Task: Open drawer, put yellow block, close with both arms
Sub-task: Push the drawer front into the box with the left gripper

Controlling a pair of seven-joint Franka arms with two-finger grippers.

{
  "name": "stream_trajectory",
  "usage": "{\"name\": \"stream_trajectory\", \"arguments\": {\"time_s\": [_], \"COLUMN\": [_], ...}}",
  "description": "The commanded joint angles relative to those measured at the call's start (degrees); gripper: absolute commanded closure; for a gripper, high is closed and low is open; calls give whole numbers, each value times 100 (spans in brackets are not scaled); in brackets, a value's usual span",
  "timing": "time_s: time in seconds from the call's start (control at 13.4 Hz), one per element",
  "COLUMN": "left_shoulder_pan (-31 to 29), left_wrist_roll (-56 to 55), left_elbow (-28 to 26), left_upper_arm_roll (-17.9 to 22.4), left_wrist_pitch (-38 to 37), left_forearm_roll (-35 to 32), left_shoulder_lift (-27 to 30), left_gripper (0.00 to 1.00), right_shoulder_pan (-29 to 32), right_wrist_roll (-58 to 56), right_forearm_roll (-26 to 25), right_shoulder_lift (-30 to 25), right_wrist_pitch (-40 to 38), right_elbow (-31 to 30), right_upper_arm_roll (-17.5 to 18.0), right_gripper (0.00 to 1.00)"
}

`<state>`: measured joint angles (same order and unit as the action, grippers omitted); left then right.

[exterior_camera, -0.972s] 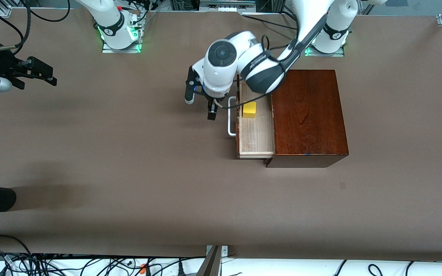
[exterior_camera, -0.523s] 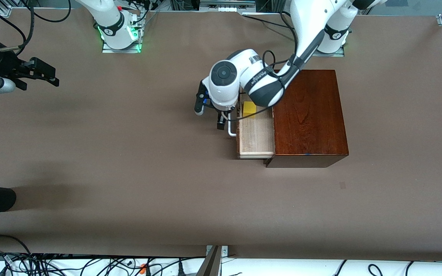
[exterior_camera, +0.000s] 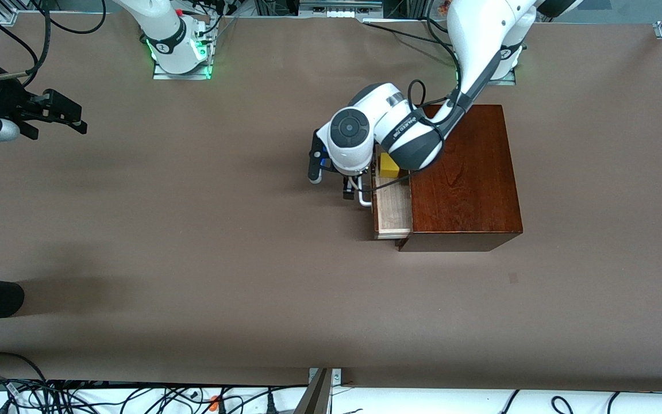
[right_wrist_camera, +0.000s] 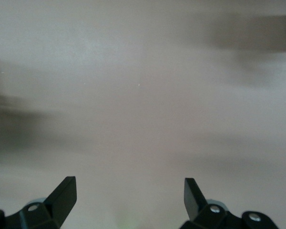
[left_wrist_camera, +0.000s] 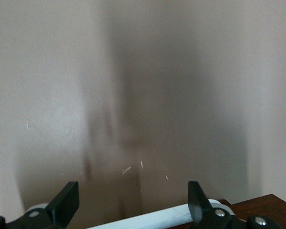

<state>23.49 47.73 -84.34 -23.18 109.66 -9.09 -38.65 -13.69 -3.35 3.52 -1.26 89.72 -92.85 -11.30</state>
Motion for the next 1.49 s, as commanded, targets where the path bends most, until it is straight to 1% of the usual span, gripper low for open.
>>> {"name": "stream_trajectory", "arguments": {"time_s": [0.0, 0.22, 0.45, 0.75, 0.97, 1.12, 1.27, 1.42], "left_shoulder_pan": [-283, -415, -529, -530, -556, -626, -618, -635], "left_wrist_roll": [281, 220, 193, 184, 132, -418, -1838, -3351], "left_elbow": [-127, -126, -126, -135, -91, -47, -39, 83], "left_upper_arm_roll": [121, 121, 121, 121, 103, 77, 68, 85], "left_wrist_pitch": [-426, -805, -815, -779, -814, -823, -1102, -1533], "left_forearm_roll": [-268, -268, -260, -295, -251, -172, 222, 242], "left_shoulder_lift": [208, 357, 358, 332, 462, 734, 1234, 1701], "left_gripper": [0, 0, 0, 0, 0, 0, 0, 0], "right_shoulder_pan": [-11, -11, -11, -2, -2, -2, 6, 15], "right_wrist_roll": [10, 1, 1, 1, 1, 1, 1, 1], "right_forearm_roll": [-10, -10, -1, -1, -1, -1, -1, -1], "right_shoulder_lift": [30, 30, 30, 30, 38, 38, 38, 38], "right_wrist_pitch": [-60, -60, -69, -69, -69, -69, -60, -60], "right_elbow": [109, 118, 109, 109, 109, 109, 109, 109], "right_upper_arm_roll": [5, 5, -4, -4, -13, -13, -22, -22], "right_gripper": [0, 0, 0, 0, 0, 0, 0, 0]}}
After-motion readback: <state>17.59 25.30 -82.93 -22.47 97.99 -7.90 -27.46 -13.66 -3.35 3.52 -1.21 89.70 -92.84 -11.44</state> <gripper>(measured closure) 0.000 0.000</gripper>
